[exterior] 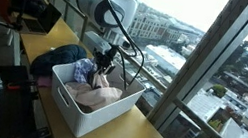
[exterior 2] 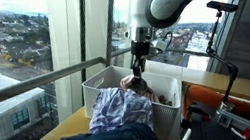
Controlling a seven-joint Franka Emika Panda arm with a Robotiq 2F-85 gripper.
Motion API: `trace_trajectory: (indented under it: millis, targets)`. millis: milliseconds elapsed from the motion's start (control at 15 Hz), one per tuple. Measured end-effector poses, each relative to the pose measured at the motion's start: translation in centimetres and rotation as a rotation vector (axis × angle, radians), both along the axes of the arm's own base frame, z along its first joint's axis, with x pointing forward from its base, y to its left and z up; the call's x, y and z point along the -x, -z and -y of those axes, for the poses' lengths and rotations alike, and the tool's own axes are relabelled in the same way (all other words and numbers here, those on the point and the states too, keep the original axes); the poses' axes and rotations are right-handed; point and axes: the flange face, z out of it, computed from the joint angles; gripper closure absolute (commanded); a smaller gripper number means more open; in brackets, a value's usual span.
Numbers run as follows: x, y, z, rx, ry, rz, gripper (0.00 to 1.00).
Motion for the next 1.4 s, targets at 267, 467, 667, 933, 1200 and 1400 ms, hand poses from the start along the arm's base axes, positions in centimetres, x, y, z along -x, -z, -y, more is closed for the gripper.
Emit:
trace_trajectory:
  millis: [267, 467, 667, 933, 1200, 1400]
  targets:
    - [1.3, -9.5, -3.5, -0.017, -0.048, 0.095, 0.97]
    - [3.3, -15.8, -8.7, -0.028, -0.124, 0.168, 0.97]
    - [6.3, -21.2, -15.1, -0.043, -0.204, 0.234, 0.97]
    - [11.1, -27.7, -24.1, -0.074, -0.294, 0.313, 0.97]
    - [16.5, -33.7, -32.5, -0.11, -0.371, 0.369, 0.97]
    - [20.9, -36.7, -38.7, -0.109, -0.42, 0.4, 0.97]
